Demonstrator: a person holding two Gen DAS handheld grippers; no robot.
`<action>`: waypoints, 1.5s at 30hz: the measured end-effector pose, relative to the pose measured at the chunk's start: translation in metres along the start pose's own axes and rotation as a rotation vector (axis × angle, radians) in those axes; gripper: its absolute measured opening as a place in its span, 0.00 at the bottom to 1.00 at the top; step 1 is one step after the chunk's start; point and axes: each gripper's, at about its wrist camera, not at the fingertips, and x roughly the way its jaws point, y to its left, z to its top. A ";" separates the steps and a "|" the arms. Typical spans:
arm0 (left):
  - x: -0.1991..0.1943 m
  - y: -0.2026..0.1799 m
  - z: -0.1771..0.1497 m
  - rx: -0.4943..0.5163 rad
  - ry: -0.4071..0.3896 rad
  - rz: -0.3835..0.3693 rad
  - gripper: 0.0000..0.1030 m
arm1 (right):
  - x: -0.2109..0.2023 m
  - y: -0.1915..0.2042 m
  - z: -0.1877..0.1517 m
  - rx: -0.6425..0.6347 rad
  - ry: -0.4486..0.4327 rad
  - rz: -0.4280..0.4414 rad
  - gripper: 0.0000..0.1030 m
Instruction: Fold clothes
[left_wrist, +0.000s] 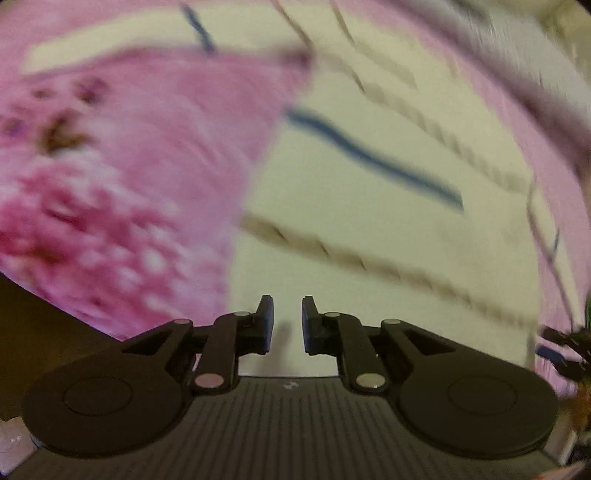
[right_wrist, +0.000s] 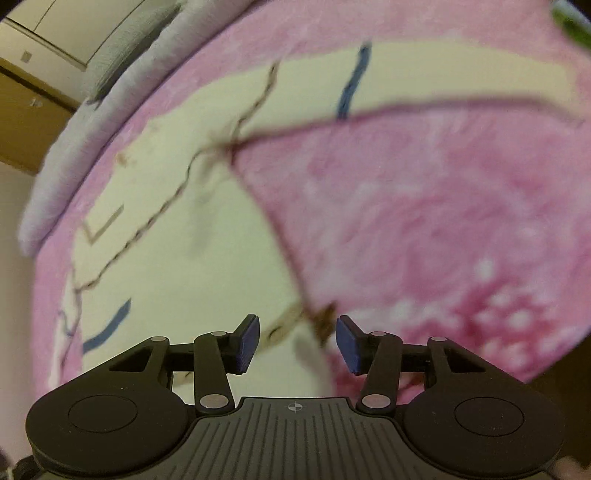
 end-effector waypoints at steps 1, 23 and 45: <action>0.006 -0.009 -0.001 0.032 0.024 0.017 0.10 | 0.010 -0.003 -0.004 0.005 0.053 -0.046 0.48; 0.064 -0.134 0.098 0.081 -0.068 -0.194 0.10 | -0.037 -0.246 0.097 0.955 -0.590 0.318 0.28; 0.059 -0.050 0.130 -0.019 -0.113 -0.158 0.10 | 0.002 -0.056 0.110 0.199 -0.220 0.113 0.24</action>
